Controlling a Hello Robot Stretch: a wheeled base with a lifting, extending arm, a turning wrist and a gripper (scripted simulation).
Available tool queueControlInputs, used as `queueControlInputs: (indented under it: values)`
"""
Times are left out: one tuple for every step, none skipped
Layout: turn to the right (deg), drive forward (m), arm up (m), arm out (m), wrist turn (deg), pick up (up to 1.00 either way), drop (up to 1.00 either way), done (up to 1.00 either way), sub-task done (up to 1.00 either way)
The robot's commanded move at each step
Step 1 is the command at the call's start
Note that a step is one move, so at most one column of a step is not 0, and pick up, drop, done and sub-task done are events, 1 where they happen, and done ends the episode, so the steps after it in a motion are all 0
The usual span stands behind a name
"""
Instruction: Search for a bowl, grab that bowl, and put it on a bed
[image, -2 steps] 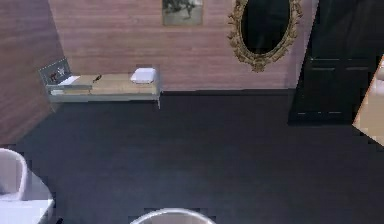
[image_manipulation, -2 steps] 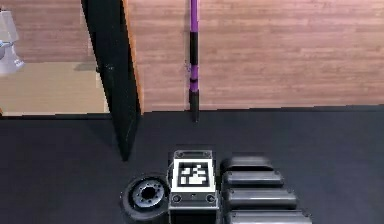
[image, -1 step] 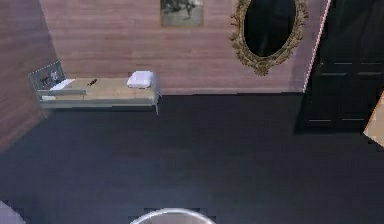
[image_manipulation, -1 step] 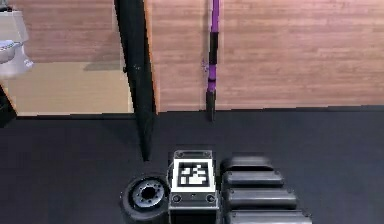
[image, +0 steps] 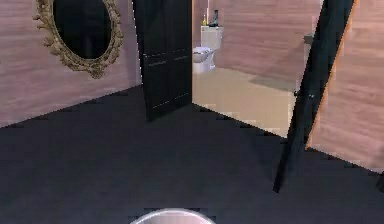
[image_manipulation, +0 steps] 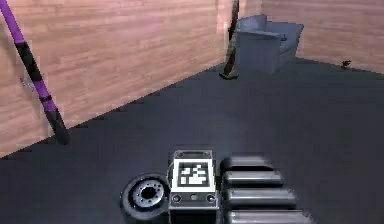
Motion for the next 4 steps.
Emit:
queueControlInputs:
  values:
    - [39.0,0.0,0.0,0.0,0.0,0.0,0.0,0.0,0.0]
    - [0.0,0.1,0.0,0.0,0.0,0.0,0.0,0.0,0.0]
    - [-45.0,0.0,0.0,0.0,0.0,0.0,0.0,0.0,0.0]
    - [-39.0,0.0,0.0,0.0,0.0,0.0,0.0,0.0,0.0]
